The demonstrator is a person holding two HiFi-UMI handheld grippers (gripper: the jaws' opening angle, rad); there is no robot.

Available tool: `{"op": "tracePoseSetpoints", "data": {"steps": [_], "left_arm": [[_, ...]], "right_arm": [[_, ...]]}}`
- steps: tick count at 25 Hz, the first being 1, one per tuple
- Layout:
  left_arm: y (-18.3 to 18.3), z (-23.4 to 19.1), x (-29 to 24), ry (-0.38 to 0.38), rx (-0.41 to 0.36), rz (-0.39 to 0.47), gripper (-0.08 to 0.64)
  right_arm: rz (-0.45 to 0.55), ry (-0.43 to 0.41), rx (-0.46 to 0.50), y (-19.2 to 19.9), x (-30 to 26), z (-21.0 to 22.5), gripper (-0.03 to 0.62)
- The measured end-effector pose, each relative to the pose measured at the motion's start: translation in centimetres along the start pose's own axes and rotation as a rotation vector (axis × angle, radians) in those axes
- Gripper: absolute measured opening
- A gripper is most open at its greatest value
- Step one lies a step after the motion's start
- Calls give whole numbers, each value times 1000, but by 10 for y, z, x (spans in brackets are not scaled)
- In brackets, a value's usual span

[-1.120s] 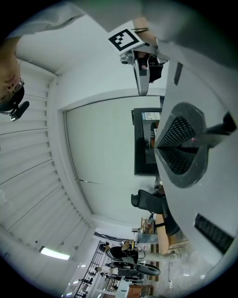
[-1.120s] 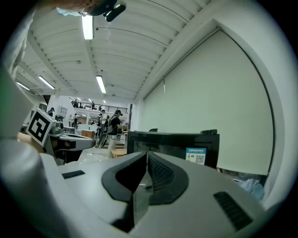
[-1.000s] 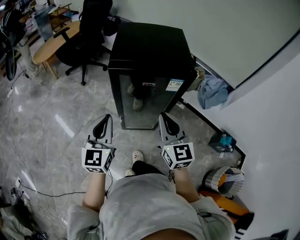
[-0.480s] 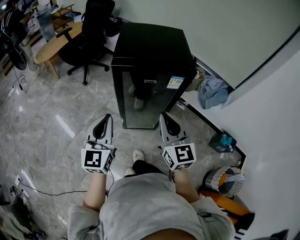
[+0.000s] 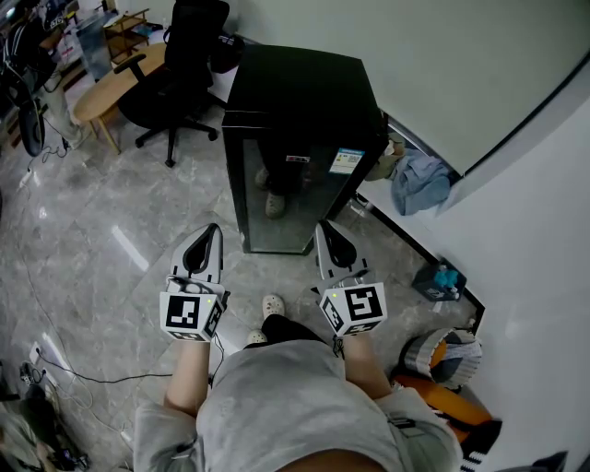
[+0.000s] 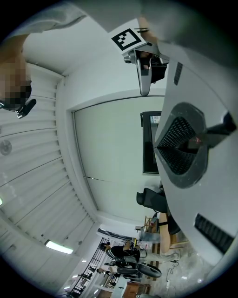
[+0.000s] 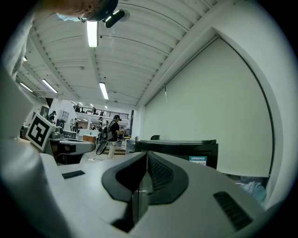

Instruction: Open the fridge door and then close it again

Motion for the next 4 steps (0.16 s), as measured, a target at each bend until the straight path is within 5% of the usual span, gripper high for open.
{"op": "tracePoseSetpoints", "data": {"steps": [4], "left_arm": [[-3, -2, 1, -4, -18, 36, 15]], "right_arm": [[3, -1, 1, -1, 2, -1, 25]]}}
Point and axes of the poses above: the fingertips, and each gripper's own axes: x backward along the fingers, z to its right, y out of its underside, the point moved 2 cm from there along x, backward along the fingers, and after that the axes turned 7 degrees about -x, right-handed, at the moved point
